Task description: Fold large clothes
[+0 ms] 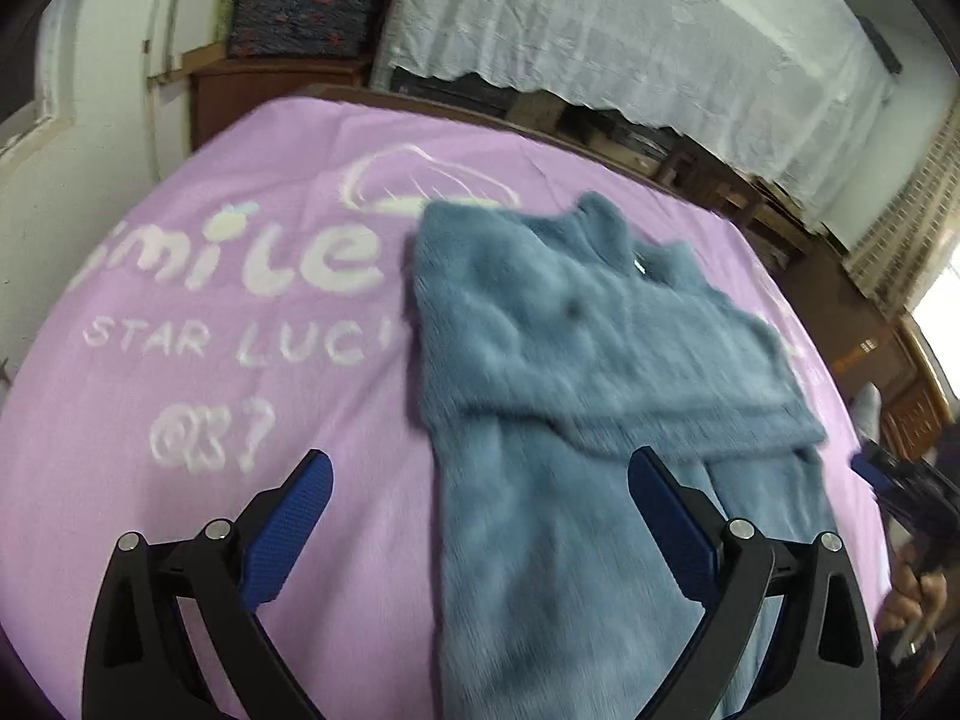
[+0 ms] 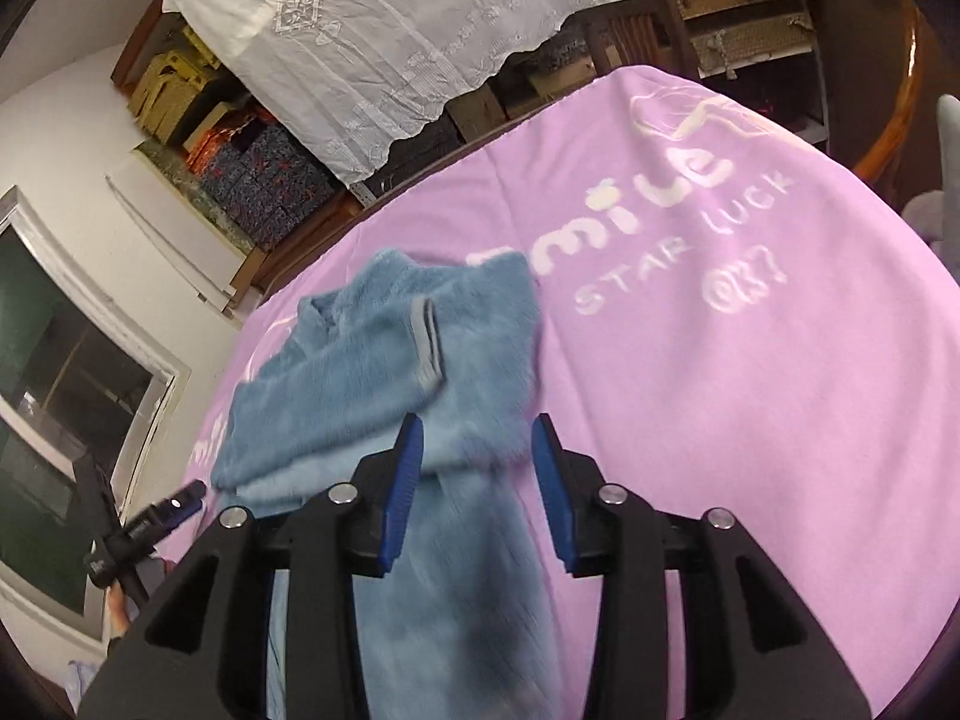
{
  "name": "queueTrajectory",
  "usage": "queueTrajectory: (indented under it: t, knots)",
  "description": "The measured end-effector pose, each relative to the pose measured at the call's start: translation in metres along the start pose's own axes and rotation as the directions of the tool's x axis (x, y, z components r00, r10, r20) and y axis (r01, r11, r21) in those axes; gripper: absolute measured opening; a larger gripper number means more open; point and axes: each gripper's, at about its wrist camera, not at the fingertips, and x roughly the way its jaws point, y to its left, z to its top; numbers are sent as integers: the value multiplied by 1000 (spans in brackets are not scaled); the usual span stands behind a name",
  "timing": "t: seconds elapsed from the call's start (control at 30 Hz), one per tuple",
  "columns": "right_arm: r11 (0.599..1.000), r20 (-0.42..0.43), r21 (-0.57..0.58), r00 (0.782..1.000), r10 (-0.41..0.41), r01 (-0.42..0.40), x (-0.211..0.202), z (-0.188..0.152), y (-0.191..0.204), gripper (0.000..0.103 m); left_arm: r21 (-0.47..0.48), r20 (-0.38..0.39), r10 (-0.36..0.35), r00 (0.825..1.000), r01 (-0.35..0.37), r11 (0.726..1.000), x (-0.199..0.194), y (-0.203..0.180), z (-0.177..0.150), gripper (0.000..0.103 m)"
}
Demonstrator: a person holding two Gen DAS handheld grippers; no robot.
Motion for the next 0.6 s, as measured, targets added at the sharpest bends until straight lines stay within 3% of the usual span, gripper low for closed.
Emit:
queueTrajectory:
  t: [0.33,0.47,0.6]
  knots:
    - [996,-156,28,984,89,-86,-1,-42,-18,42,66,-139,-116,983,127,990,-9,-14,-50,95]
    - [992,-198,21,972,126,-124,-6,-64,-18,43,76,-132,-132,982,143,987,-22,-12,-66,93]
    - [989,-212,15,966,147,-147,-15,-85,-17,46,54,-144,-202,969,212,976,-37,-11,-86,92]
